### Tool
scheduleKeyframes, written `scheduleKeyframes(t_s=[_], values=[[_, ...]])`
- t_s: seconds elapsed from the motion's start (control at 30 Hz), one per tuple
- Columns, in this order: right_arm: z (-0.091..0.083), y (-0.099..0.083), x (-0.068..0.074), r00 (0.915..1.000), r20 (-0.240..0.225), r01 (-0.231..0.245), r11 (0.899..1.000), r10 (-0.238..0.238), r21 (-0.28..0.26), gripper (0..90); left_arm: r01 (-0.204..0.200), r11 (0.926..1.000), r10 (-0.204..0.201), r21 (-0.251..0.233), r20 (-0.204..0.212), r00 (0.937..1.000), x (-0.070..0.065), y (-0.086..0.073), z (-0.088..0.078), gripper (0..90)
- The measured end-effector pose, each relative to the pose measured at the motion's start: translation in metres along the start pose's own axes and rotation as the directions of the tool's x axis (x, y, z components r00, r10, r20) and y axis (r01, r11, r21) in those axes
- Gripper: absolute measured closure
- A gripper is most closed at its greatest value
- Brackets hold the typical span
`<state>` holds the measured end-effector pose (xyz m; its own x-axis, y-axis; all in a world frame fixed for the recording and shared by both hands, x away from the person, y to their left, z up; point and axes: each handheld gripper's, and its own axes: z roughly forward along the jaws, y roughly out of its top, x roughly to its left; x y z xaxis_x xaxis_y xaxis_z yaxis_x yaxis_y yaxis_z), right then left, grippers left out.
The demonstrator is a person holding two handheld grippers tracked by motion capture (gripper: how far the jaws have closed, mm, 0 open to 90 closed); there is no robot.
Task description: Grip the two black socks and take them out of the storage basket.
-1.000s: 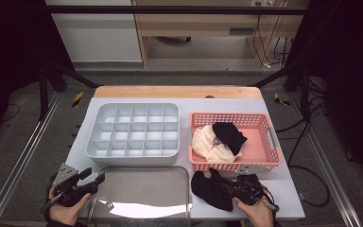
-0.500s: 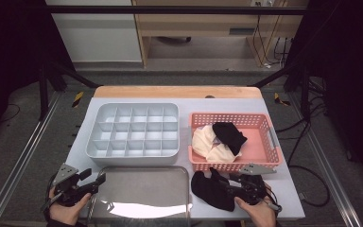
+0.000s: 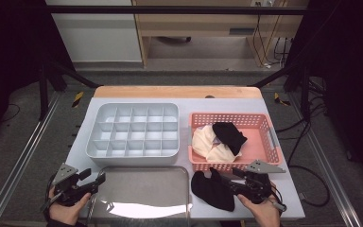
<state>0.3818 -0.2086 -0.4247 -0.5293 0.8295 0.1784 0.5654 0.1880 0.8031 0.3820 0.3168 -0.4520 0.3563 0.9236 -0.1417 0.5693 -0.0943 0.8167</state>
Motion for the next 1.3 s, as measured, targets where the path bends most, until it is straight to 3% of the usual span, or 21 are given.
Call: scheduleKeyframes(t_s=[0.3, 0.53, 0.9, 1.3], values=[[-0.014, 0.020, -0.005, 0.9992, 0.039, -0.008, 0.999, 0.010, -0.051, 46.0, 0.011, 0.9999, -0.011, 0.003, 0.005, 0.9999, 0.001, 0.000, 0.001, 34.3], [-0.013, 0.037, -0.009, 0.9981, 0.058, -0.018, 0.997, 0.023, -0.080, 45.8, 0.016, 0.9999, -0.016, 0.000, 0.006, 0.9999, 0.002, 0.000, 0.000, 34.4], [-0.005, 0.077, -0.023, 0.9903, 0.133, -0.026, 0.994, 0.040, -0.106, 45.1, 0.015, 0.9999, -0.015, 0.002, 0.005, 0.9999, 0.002, 0.000, 0.000, 34.3], [0.020, 0.099, -0.039, 0.9790, 0.186, -0.068, 0.993, 0.084, -0.093, 43.1, 0.015, 0.9999, -0.015, 0.003, 0.002, 0.9999, 0.002, -0.001, 0.000, 34.4]])
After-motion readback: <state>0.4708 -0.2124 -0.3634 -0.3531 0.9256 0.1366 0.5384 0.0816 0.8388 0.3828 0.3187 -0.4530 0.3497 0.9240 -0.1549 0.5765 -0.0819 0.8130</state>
